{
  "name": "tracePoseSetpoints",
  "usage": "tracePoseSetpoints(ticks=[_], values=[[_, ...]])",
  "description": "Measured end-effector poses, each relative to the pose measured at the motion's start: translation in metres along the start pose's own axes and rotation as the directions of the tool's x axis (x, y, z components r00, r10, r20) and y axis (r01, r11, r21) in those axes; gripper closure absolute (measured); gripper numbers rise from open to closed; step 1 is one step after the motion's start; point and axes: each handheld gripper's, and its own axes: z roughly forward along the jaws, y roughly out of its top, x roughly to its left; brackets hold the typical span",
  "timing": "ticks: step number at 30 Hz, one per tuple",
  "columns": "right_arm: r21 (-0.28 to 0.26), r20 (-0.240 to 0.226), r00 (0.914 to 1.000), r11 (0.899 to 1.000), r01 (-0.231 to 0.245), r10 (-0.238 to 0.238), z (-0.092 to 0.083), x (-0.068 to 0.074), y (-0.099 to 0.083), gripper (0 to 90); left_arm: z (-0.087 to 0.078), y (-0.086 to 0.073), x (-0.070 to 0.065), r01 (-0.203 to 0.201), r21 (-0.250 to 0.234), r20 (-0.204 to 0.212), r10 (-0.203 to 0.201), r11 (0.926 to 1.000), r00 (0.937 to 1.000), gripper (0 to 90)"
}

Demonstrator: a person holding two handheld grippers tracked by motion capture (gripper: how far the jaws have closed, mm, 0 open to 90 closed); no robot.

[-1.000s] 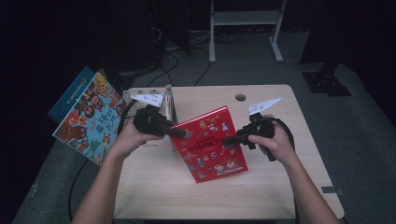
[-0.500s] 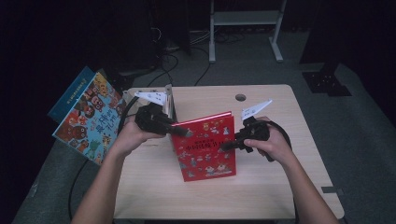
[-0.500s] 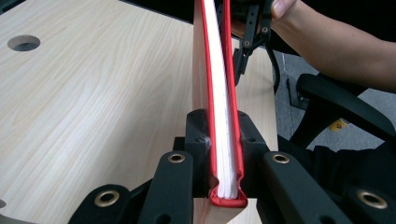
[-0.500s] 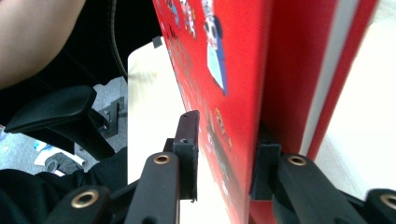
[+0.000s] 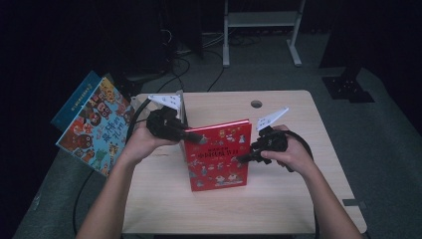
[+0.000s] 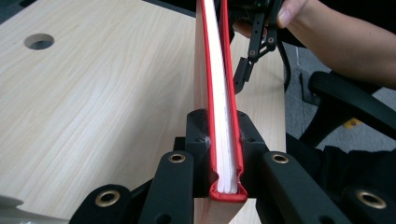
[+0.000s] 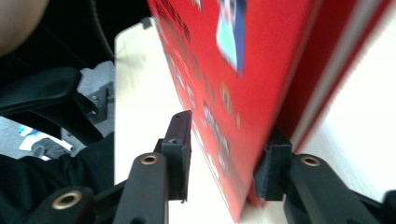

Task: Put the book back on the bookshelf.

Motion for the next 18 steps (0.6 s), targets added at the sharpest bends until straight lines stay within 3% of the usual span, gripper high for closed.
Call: tracePoseSetpoints(ticks=[8, 9, 12, 15, 18], values=[[0.014, 0.039, 0.9991, 1.0, -0.013, 0.013, -0.002, -0.004, -0.007, 58.7, -0.001, 0.006, -0.004, 0.011, 0.002, -0.034, -0.011, 0.9999, 0.9994, 79.9], [0.028, 0.068, 0.9975, 0.999, -0.018, 0.016, -0.003, -0.006, -0.009, 57.1, -0.004, 0.007, -0.005, 0.019, -0.009, -0.058, -0.02, 0.9998, 0.9981, 79.9], [0.021, 0.096, 0.9952, 1.0, -0.019, 0.017, -0.004, -0.01, -0.014, 52.8, -0.007, 0.01, -0.008, 0.027, -0.015, -0.084, -0.028, 0.9995, 0.9961, 80.0], [0.007, 0.148, 0.989, 1.0, -0.011, 0.009, -0.003, -0.014, -0.018, 46.9, -0.008, 0.012, -0.012, 0.038, -0.012, -0.11, -0.039, 0.9992, 0.9932, 79.9], [0.001, 0.223, 0.9747, 1.0, -0.007, 0.007, -0.003, -0.017, -0.023, 40.0, -0.008, 0.013, -0.014, 0.055, -0.012, -0.125, -0.056, 0.9984, 0.9906, 79.9]])
